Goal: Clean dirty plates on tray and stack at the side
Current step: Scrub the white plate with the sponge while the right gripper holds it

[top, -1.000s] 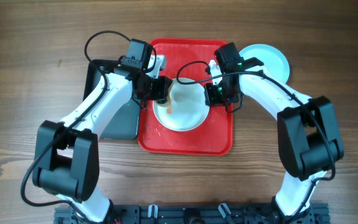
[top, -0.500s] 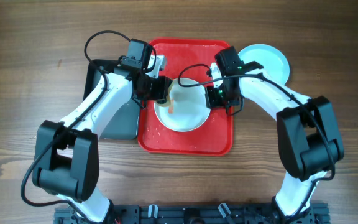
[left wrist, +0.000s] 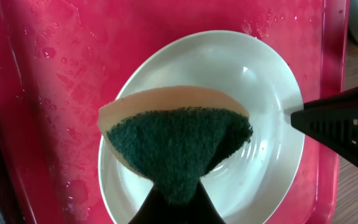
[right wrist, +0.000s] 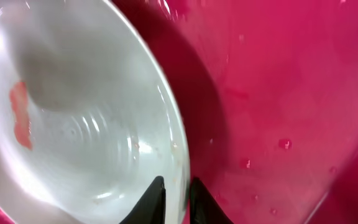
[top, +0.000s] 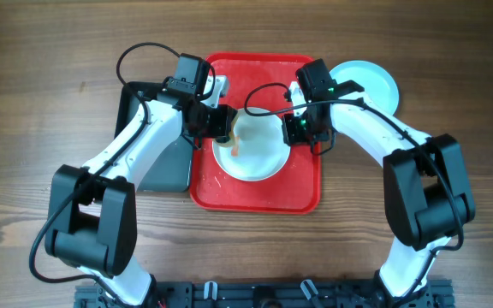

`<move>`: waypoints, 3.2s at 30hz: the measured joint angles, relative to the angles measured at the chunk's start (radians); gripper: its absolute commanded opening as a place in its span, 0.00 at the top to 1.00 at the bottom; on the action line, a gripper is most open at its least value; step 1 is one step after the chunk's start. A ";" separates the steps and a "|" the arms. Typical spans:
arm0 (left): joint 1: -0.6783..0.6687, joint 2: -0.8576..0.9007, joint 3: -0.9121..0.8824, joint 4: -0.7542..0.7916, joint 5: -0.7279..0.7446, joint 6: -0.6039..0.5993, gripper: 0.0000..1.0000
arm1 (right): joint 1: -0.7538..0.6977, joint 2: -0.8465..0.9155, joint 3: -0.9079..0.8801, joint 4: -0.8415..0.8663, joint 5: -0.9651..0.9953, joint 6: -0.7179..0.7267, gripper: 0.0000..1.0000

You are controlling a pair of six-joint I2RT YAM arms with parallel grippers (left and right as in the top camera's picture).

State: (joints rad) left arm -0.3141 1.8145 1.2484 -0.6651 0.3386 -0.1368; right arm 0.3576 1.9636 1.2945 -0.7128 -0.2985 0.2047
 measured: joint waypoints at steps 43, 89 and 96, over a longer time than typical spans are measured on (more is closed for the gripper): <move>-0.079 0.002 -0.098 0.080 -0.164 -0.198 0.96 | 0.000 -0.001 -0.017 0.037 0.000 0.026 0.96; -0.147 0.135 -0.065 0.190 -0.131 -0.323 0.96 | -0.008 -0.001 -0.017 0.040 0.039 0.045 0.96; -0.171 0.143 -0.064 0.214 -0.090 -0.333 0.96 | -0.008 -0.001 -0.017 0.040 0.040 0.045 0.96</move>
State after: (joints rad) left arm -0.4854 1.9572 1.1843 -0.4507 0.2489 -0.4702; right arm 0.3500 1.9629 1.2778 -0.6727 -0.2581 0.2501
